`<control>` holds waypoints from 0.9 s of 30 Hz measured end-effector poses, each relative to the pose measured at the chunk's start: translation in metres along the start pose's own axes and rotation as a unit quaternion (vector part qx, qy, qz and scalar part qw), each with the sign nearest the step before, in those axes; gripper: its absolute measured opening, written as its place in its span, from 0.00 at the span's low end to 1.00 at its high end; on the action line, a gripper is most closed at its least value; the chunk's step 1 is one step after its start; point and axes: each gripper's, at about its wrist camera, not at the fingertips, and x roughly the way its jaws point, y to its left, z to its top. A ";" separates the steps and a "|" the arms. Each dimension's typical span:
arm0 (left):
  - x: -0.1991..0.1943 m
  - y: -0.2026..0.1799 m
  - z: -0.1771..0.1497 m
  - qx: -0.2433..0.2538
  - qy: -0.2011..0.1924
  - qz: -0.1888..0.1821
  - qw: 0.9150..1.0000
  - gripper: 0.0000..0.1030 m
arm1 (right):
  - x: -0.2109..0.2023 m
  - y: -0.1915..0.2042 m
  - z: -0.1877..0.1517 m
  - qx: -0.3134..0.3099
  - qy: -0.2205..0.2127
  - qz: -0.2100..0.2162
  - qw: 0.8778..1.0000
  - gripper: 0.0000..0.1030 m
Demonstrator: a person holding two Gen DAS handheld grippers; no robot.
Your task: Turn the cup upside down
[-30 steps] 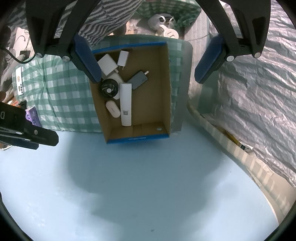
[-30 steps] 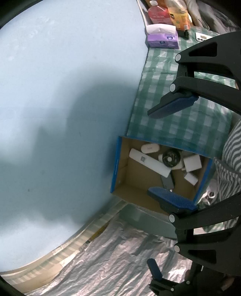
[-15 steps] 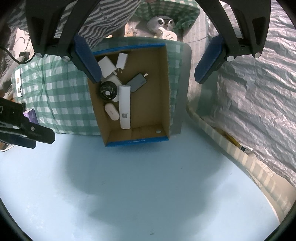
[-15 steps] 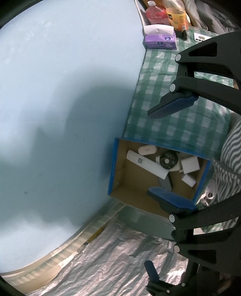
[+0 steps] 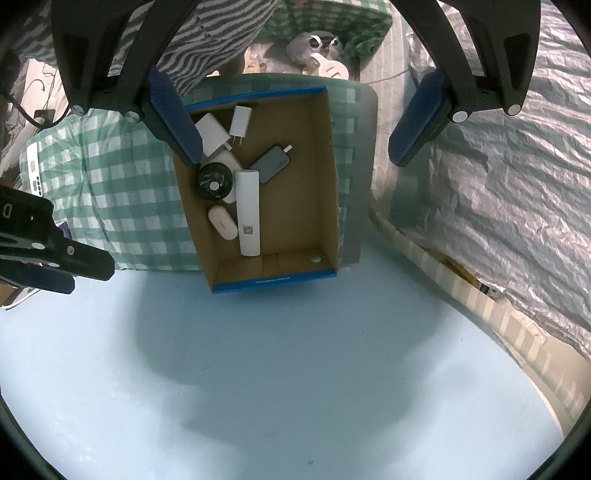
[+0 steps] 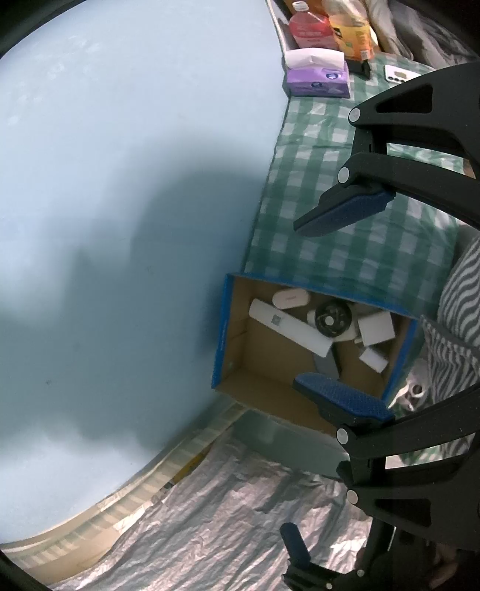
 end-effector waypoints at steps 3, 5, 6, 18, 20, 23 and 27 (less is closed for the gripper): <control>0.000 0.000 0.001 0.002 0.001 0.001 1.000 0.99 | 0.000 -0.001 0.000 0.006 -0.001 -0.003 1.000 0.73; 0.000 0.000 0.001 0.001 0.001 0.000 1.000 0.99 | 0.000 0.000 0.000 0.006 0.000 -0.004 1.000 0.73; 0.000 0.001 0.001 0.000 0.001 0.000 1.000 0.99 | 0.000 0.000 0.000 0.007 0.000 -0.004 1.000 0.73; 0.000 0.000 0.001 0.001 0.000 -0.002 1.000 0.99 | 0.000 -0.001 0.001 0.012 0.000 -0.008 1.000 0.73; 0.000 0.000 0.001 0.002 -0.001 -0.001 1.000 0.99 | 0.001 -0.001 0.001 0.011 0.000 -0.007 1.000 0.73; 0.000 0.000 0.001 0.000 -0.002 -0.003 1.000 0.99 | 0.000 0.000 0.001 0.012 0.000 -0.007 1.000 0.73; -0.002 -0.001 -0.001 0.002 -0.002 -0.004 1.000 0.99 | 0.000 0.000 0.000 0.011 0.001 -0.008 1.000 0.73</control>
